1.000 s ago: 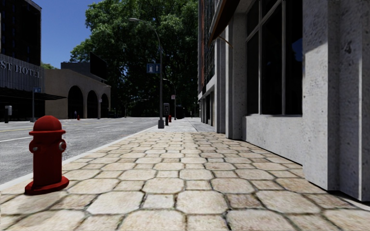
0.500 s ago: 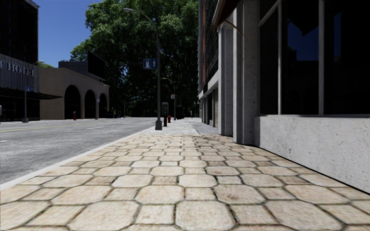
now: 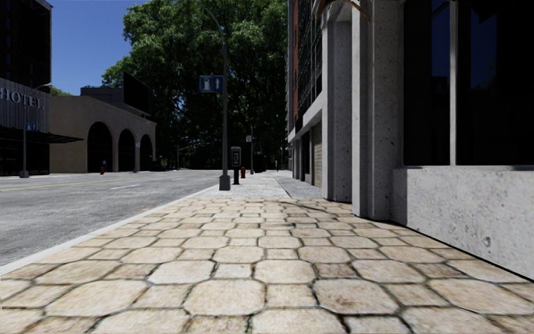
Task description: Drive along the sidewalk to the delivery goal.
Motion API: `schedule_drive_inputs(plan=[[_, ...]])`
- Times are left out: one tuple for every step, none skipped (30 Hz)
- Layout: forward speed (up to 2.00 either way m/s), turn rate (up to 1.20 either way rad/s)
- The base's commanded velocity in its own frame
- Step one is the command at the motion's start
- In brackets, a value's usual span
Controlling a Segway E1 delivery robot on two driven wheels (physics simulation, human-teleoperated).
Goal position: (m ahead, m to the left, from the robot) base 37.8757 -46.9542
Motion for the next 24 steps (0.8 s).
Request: schedule_drive_inputs(plan=[[2.0, 0.0], [2.0, 0.0], [2.0, 0.0], [2.0, 0.0], [2.0, 0.0], [2.0, 0.0], [2.0, 0.0], [2.0, 0.0], [2.0, 0.0], [2.0, 0.0], [2.0, 0.0], [2.0, 0.0], [2.0, 0.0], [2.0, 0.0], [2.0, 0.0], [2.0, 0.0], [2.0, 0.0], [2.0, 0.0], [2.0, 0.0], [2.0, 0.0], [2.0, 0.0], [2.0, 0.0], [2.0, 0.0], [2.0, 0.0]])
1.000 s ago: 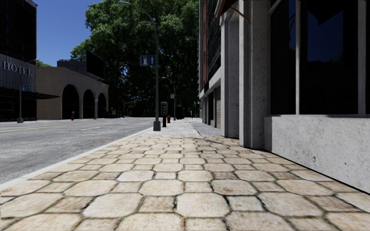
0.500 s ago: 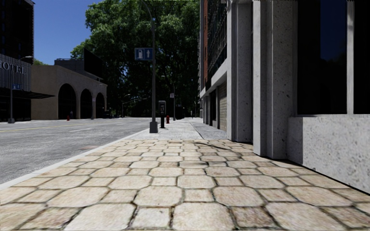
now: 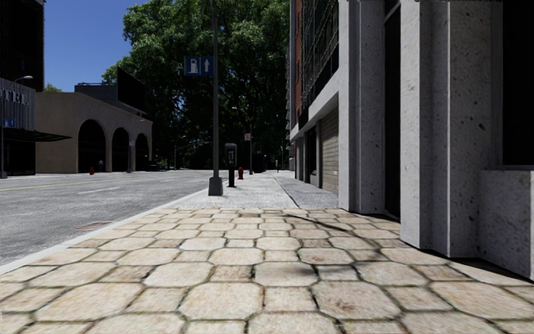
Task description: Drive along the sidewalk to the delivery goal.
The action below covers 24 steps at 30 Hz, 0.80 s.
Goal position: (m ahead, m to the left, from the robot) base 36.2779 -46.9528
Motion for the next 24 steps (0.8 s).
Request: schedule_drive_inputs(plan=[[2.0, 0.0], [2.0, 0.0], [2.0, 0.0], [2.0, 0.0], [2.0, 0.0], [2.0, 0.0], [2.0, 0.0], [2.0, 0.0], [2.0, 0.0], [2.0, 0.0], [2.0, 0.0], [2.0, 0.0], [2.0, 0.0], [2.0, 0.0], [2.0, 0.0], [2.0, 0.0], [2.0, 0.0], [2.0, 0.0], [2.0, 0.0], [2.0, 0.0], [2.0, 0.0], [2.0, -0.01], [2.0, -0.01], [2.0, -0.01]])
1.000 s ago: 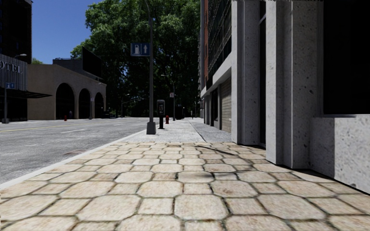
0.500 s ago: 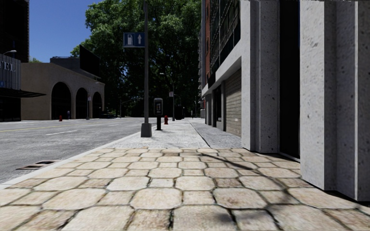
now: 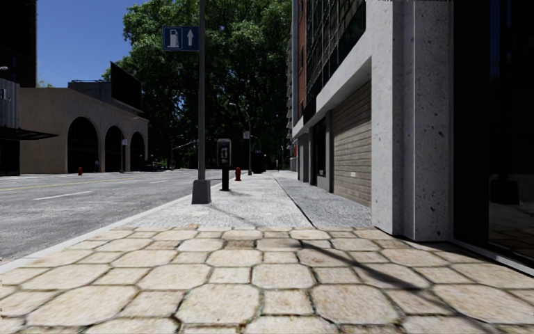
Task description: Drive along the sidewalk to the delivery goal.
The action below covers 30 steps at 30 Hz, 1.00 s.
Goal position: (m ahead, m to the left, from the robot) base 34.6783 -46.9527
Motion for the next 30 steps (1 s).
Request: schedule_drive_inputs(plan=[[2.0, -0.01], [2.0, -0.01], [2.0, -0.01], [2.0, -0.01], [2.0, -0.01], [2.0, -0.01], [2.0, -0.05], [2.0, -0.05], [2.0, -0.19], [2.0, -0.31], [2.0, -0.34], [2.0, -0.34], [2.0, -0.35], [2.0, -0.27], [2.0, -0.06], [2.0, -0.06], [2.0, 0.0], [2.0, 0.0], [2.0, 0.0], [2.0, 0.0], [2.0, 0.0], [2.0, 0.0], [2.0, 0.0], [2.0, 0.0], [2.0, 0.0], [2.0, 0.0], [2.0, 0.0], [2.0, 0.0], [2.0, 0.0], [2.0, 0.0]])
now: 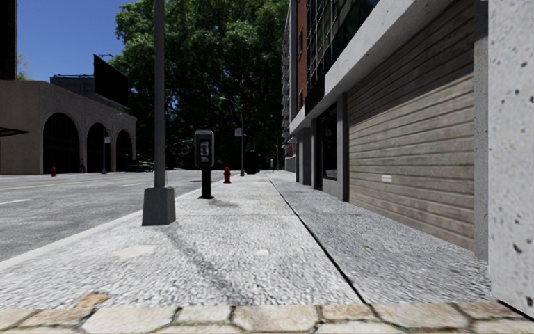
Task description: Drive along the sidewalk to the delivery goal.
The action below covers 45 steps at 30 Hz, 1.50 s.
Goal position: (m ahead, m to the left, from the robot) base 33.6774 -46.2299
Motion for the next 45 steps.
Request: schedule_drive_inputs(plan=[[2.0, 0.0], [2.0, 0.0], [2.0, 0.0], [2.0, 0.0], [2.0, 0.0], [2.0, 0.0], [2.0, 0.0], [2.0, 0.0], [2.0, 0.0], [2.0, 0.0], [2.0, 0.0], [2.0, 0.0], [2.0, 0.0], [2.0, 0.0], [2.0, 0.0], [2.0, 0.0], [2.0, 0.0], [2.0, 0.0], [2.0, 0.0], [2.0, 0.0], [2.0, 0.0], [2.0, 0.0], [2.0, 0.0], [2.0, 0.0], [2.0, 0.0], [2.0, 0.0], [2.0, 0.0], [2.0, 0.0], [2.0, 0.0], [2.0, 0.0], [2.0, 0.0], [2.0, 0.0], [2.0, 0.0], [2.0, 0.0], [2.0, 0.0], [2.0, 0.0], [2.0, 0.0], [2.0, 0.0], [2.0, 0.0], [2.0, 0.0], [2.0, 0.0], [2.0, 0.0], [2.0, 0.0], [2.0, 0.0], [2.0, 0.0]])
